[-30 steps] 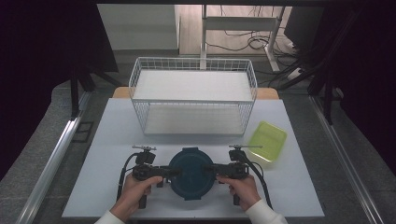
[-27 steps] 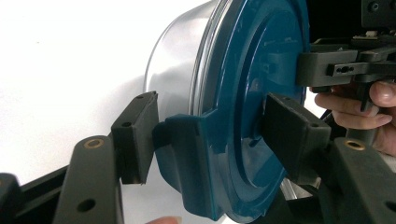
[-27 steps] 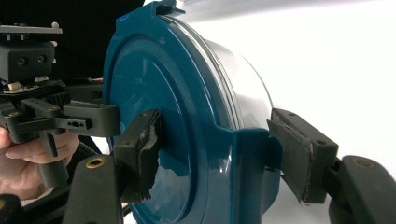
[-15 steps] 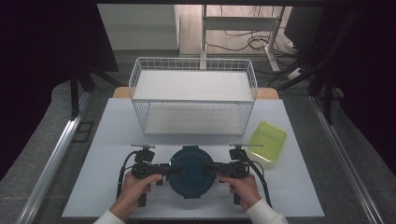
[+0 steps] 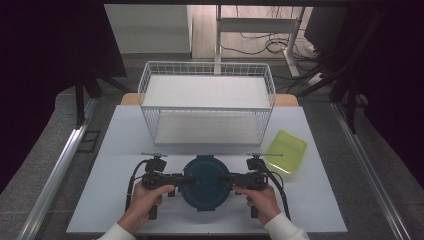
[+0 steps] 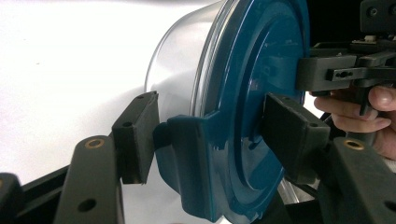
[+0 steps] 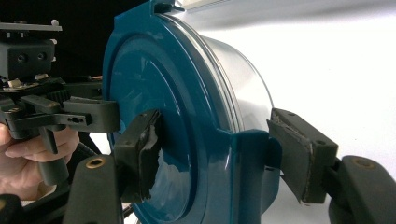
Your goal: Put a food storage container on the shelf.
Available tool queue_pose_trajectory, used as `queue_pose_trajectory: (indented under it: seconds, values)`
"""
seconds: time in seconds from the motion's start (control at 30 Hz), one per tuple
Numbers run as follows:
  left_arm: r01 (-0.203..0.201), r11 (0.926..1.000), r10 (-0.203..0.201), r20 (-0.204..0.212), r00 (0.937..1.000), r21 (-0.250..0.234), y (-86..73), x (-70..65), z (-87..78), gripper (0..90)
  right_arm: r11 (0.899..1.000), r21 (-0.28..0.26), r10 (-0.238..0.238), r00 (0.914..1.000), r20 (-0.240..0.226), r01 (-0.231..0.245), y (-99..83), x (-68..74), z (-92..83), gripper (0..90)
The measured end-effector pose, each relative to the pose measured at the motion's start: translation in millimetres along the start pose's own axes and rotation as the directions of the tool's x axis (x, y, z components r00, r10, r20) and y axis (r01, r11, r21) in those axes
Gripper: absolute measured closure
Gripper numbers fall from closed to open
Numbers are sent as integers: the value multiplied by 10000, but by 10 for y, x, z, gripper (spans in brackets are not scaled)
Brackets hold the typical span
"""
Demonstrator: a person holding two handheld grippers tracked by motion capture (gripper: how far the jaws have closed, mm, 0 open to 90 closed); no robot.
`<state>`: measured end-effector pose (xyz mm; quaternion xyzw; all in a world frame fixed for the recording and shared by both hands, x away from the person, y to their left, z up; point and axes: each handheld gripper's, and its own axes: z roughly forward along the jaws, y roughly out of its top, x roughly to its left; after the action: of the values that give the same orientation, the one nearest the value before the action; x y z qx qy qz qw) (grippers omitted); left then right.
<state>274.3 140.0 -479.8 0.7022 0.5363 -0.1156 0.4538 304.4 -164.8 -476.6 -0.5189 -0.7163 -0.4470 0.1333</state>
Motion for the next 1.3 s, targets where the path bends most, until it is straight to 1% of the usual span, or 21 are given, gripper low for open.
queue_pose_trajectory:
  seconds: [0.07, 0.2, 0.3, 0.57, 0.63, 0.73, 0.77, 0.97, 1.17, 1.3]
  values:
    - [-4, 10000, 4, 2, 10000, 25, 11, -6, 0, 378, 10000, -7, -1, 10000, 10, 1, 9, 0, -12, 355]
    - [2, 10000, -2, -3, 10000, -73, 46, -28, 2, 377, 10000, -66, -6, 10000, 29, 6, 32, 5, -33, 355]
    - [-83, 9999, 83, 1, 10000, -115, 77, -52, -2, 378, 9999, -121, -9, 10000, 31, 10, 61, 12, -61, 356]
    - [-231, 9994, 232, 56, 9997, -262, 230, -121, -38, 378, 9996, -271, -112, 9999, 75, 114, 194, 54, -141, 357]
    - [-211, 9993, 213, 85, 9997, -297, 277, -147, -59, 378, 9993, -335, -159, 9998, 92, 162, 242, 85, -168, 357]
    - [-312, 9990, 313, 30, 9995, -330, 361, -190, -100, 377, 9988, -428, -222, 9997, 100, 227, 308, 125, -203, 358]
    - [-419, 9985, 420, 22, 9991, -360, 391, -202, -117, 378, 9986, -453, -267, 9996, 72, 270, 340, 139, -218, 358]
    - [-551, 9967, 551, -13, 9985, -588, 550, -295, -212, 377, 9970, -670, -394, 9992, 38, 396, 489, 233, -290, 359]
    - [-695, 9950, 699, 25, 9976, -720, 679, -378, -297, 377, 9948, -829, -580, 9983, 88, 586, 616, 343, -380, 360]
    - [-764, 9937, 769, 33, 9970, -820, 754, -410, -340, 378, 9935, -904, -682, 9976, 112, 689, 697, 405, -422, 360]
